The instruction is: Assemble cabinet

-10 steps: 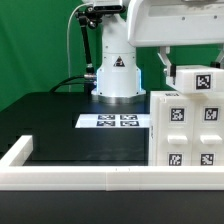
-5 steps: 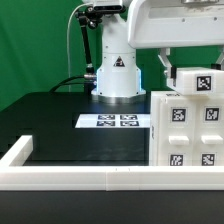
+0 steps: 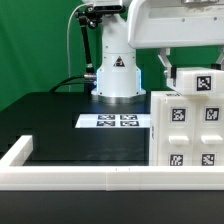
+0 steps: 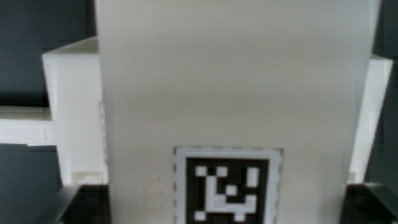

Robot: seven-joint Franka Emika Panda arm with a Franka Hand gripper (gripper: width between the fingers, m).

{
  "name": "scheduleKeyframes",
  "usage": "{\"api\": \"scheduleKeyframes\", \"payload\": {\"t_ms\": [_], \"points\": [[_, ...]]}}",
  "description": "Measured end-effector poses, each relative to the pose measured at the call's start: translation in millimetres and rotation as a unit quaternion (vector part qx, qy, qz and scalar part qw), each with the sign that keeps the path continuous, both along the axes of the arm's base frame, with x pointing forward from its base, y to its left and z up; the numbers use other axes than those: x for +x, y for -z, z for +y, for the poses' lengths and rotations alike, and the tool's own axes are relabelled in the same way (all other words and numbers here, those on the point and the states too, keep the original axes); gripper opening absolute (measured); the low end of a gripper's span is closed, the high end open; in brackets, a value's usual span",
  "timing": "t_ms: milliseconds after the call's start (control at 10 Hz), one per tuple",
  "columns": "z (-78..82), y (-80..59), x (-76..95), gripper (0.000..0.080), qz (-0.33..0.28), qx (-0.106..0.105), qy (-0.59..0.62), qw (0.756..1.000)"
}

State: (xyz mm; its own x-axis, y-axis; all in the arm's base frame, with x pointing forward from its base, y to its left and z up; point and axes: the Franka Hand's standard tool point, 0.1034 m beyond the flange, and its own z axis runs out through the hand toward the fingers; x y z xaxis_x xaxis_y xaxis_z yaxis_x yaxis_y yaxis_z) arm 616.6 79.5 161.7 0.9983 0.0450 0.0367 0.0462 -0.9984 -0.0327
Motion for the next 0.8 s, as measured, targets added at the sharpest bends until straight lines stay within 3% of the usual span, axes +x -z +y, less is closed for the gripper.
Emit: {"api": "scheduleKeyframes", "payload": {"t_ms": [600, 800], "points": [[-0.1, 0.0, 0.0, 0.0561, 0.0, 0.0, 0.011, 1.0], [0.0, 0.2, -0.1, 0.0561, 0.003, 0.003, 0.087, 0.996]]}}
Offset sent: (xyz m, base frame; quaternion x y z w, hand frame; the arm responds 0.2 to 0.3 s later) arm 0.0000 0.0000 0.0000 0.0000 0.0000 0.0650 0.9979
